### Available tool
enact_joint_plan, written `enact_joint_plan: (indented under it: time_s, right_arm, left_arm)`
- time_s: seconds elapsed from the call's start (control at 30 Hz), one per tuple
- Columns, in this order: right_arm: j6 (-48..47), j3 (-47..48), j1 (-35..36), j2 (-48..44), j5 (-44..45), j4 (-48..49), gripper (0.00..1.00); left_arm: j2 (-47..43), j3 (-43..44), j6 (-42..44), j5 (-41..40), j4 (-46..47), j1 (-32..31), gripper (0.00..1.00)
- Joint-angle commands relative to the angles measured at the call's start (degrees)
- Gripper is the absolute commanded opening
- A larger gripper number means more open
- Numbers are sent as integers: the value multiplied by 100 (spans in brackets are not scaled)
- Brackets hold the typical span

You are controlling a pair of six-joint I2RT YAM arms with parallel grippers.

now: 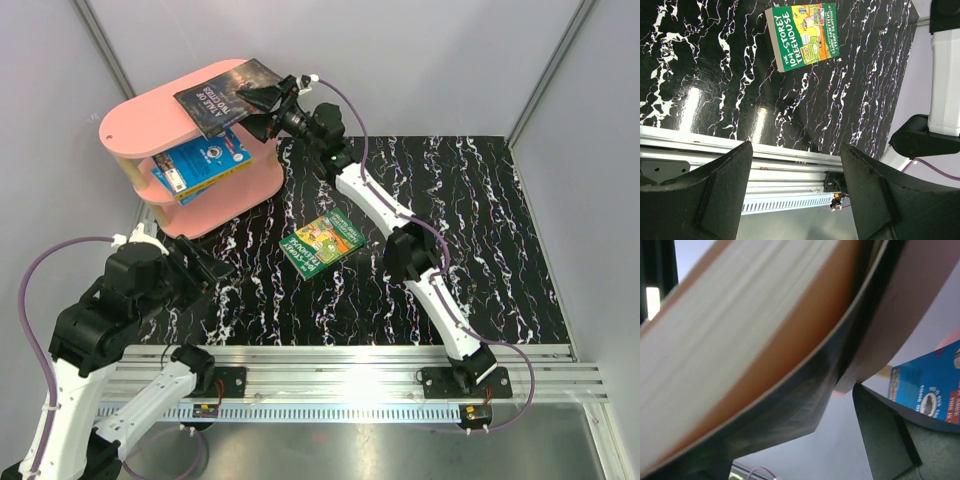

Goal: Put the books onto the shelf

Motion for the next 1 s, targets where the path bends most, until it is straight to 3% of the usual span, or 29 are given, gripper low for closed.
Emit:
enact_joint_plan:
  time_s: [0.0, 0.47, 0.63, 0.8, 0.97]
  right_arm:
    - [-216, 424, 128, 22, 589, -550, 100]
    - [-392, -296, 111, -418, 45, -445, 100]
    - [-375, -253, 67, -418, 62, -533, 100]
    - [-358, 353, 23, -49, 527, -533, 100]
    - [-102, 433, -21, 162, 687, 230, 100]
  left_arm:
    - [33, 153, 146, -165, 148, -10, 74]
    - [525, 618, 742, 28, 323, -10, 73]
    - [1649, 1750, 1507, -305, 253, -1, 73]
    - [3029, 3585, 2149, -394, 200, -1, 73]
    - [3479, 3942, 2124, 19, 288, 8, 71]
